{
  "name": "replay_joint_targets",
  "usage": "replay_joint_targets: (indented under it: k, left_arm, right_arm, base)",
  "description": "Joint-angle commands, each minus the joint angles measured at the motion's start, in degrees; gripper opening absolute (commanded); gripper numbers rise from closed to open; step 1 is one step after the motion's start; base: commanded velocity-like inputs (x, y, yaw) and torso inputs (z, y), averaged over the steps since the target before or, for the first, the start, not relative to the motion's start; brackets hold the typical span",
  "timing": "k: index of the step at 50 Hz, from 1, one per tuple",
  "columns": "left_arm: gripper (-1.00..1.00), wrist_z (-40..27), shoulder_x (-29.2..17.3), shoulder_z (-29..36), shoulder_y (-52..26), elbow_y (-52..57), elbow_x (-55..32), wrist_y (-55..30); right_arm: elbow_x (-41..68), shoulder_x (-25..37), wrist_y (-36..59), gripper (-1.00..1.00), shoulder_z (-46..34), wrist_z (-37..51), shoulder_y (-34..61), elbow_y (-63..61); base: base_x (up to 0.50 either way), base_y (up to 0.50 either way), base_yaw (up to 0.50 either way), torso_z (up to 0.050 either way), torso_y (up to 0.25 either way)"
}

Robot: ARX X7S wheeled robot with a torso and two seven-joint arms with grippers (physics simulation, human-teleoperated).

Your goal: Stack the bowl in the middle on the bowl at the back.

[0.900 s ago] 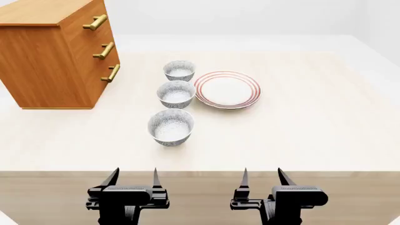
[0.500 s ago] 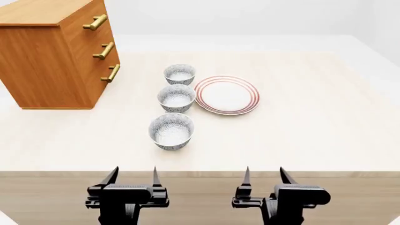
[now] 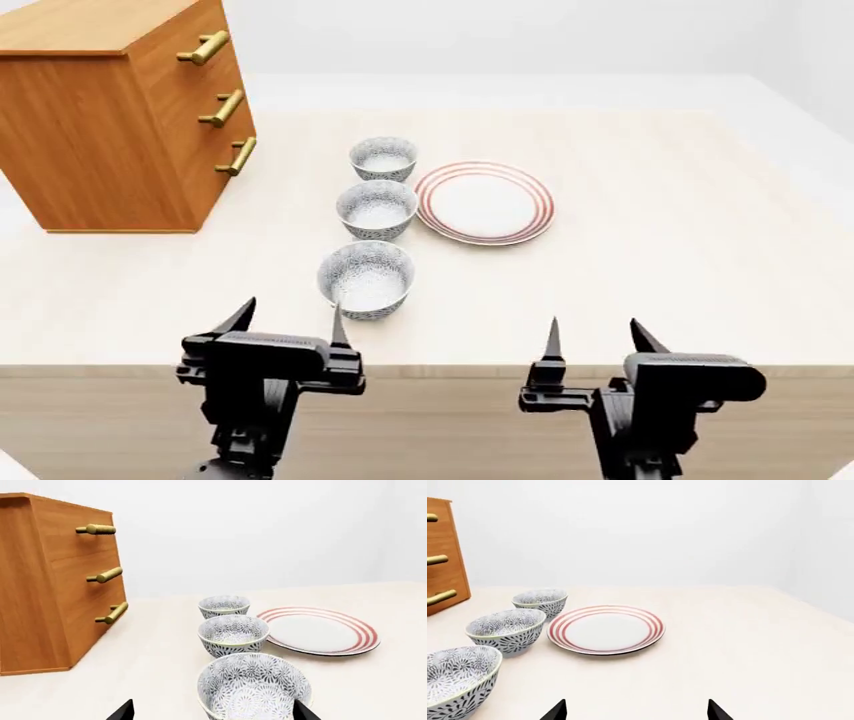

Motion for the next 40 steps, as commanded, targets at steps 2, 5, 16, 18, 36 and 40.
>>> replay_joint_targets:
  k: [2,5,16,18,36,40]
  left_arm:
    - [1.00,1.9,-2.8,1.5,-5.9,6.0,-1.6,-8.8]
    - [1.00,2.2,-2.9,0.5,-7.3,6.8,-3.1,-12.4]
    - [1.00,3.1,-4.0,-0.8,-14.4,6.4,-5.9,-19.3]
    - [1.00,3.5,-4.2,-1.0,-16.2,6.1,-6.3,-19.6]
    - [1.00,8.6,-8.3,-1.9,-30.0,1.7,-12.2,-33.3]
    - [1.00,9.7,-9.5,-0.7,-32.5,0.2,-12.4,-35.4]
  right_arm:
    - [3.0,2.9,11.7,1.00,1.1,0.5,3.8,-9.0]
    - [4.0,3.3,16.1,1.00,0.9,0.5,6.5,-10.3]
    - [10.2,2.7,26.1,1.00,2.7,-1.0,18.2,-7.7]
    - [10.5,2.8,26.5,1.00,2.4,-1.5,20.4,-6.0]
    - [14.9,5.8,37.3,1.00,2.8,-3.6,33.3,-2.8]
    - [16.3,6.3,40.6,1.00,3.6,-3.8,35.8,-2.8]
  base:
    - [0.00,0.00,0.00,0.000,0.000]
    - [0.00,0.00,0.00,0.000,0.000]
    - [0.00,0.00,0.00,0.000,0.000]
    - [0.00,0.00,0.00,0.000,0.000]
    - [0.00,0.00,0.00,0.000,0.000]
    - [0.00,0.00,0.00,0.000,0.000]
